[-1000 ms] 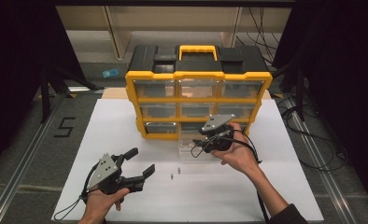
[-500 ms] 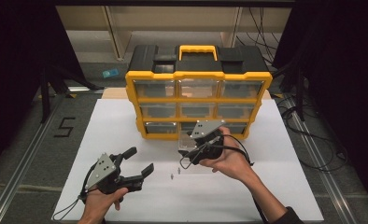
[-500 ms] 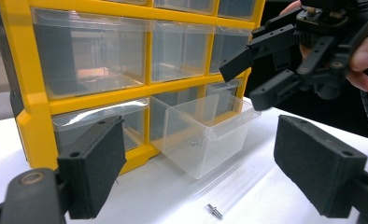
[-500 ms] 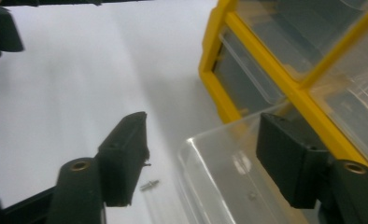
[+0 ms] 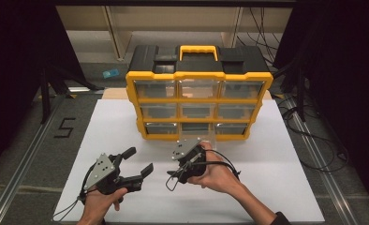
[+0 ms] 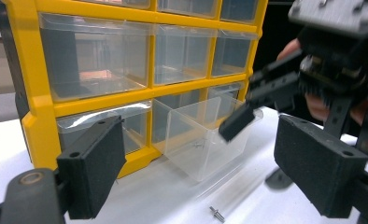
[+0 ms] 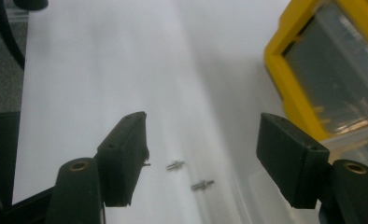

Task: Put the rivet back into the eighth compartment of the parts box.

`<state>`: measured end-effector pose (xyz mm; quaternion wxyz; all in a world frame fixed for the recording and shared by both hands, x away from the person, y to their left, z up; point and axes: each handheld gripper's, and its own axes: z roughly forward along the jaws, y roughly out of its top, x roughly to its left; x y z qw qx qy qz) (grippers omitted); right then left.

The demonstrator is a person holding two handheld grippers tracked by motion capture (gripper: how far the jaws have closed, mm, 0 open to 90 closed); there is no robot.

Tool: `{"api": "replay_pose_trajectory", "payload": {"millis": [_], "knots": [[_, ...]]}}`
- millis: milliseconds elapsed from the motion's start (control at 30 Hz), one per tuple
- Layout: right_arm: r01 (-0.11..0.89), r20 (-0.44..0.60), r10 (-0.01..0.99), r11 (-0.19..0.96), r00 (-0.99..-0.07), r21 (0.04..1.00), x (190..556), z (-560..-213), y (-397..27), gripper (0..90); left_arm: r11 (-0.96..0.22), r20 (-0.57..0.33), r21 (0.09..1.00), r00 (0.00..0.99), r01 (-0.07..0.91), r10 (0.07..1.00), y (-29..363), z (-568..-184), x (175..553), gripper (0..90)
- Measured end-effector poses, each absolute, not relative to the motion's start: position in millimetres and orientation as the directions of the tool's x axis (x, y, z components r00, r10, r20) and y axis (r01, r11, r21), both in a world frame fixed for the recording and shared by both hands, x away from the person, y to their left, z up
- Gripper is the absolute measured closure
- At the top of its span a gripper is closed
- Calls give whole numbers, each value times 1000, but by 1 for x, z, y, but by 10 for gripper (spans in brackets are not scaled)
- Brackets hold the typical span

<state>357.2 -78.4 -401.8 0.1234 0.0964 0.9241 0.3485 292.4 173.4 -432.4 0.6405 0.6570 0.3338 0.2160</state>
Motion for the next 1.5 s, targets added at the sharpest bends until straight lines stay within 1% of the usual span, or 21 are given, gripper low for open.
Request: {"api": "replay_pose_trajectory", "payload": {"millis": [33,100,333,533,633,667,700,833,1000,1033,1067,1133,1167,1200,1267,1367,1400,1500], "knots": [[92,-161,264,738,-951,668,357,-402,-78,349,44,-144,986,684,161,716,173,-432,292,164],[78,-179,241,773,-954,629,356,-411,-73,354,43,-142,986,683,160,716,174,-432,293,164],[73,-172,217,799,-961,596,354,-424,-63,354,44,-142,986,680,160,719,174,-432,293,164],[102,-153,222,825,-963,556,356,-440,-54,342,48,-145,986,675,161,723,174,-432,293,164],[115,-142,224,836,-964,536,358,-447,-51,349,49,-146,986,674,162,725,175,-432,293,164],[141,-121,239,838,-963,527,361,-450,-49,358,51,-148,986,673,161,724,175,-432,293,164],[141,-121,239,838,-963,527,361,-450,-49,358,51,-148,986,673,161,724,175,-432,293,164],[155,-113,248,840,-962,519,365,-457,-47,397,52,-147,986,674,159,724,175,-432,293,164],[186,-103,268,853,-958,487,369,-463,-46,463,55,-149,986,671,159,727,176,-432,293,164],[186,-103,268,853,-958,487,369,-463,-46,463,55,-148,986,671,158,727,176,-432,293,164],[193,-102,274,854,-956,484,370,-464,-46,491,55,-148,986,672,157,725,175,-432,293,164],[191,-99,270,856,-958,480,371,-465,-45,503,54,-147,986,672,158,726,176,-432,293,164],[203,-91,278,854,-956,478,372,-466,-46,535,56,-149,986,671,158,727,176,-432,293,164],[203,-91,278,854,-956,478,372,-466,-46,535,56,-149,986,671,158,727,176,-432,293,164],[216,-73,281,856,-957,469,374,-467,-47,568,53,-146,986,671,157,727,176,-432,293,164],[228,-76,296,855,-952,467,376,-469,-47,588,55,-147,986,670,157,727,176,-432,293,164],[238,-62,299,856,-952,459,376,-470,-47,609,54,-147,986,670,157,728,176,-432,293,164],[244,-52,301,853,-952,462,377,-471,-47,630,52,-145,986,672,157,726,176,-432,293,164]]}}
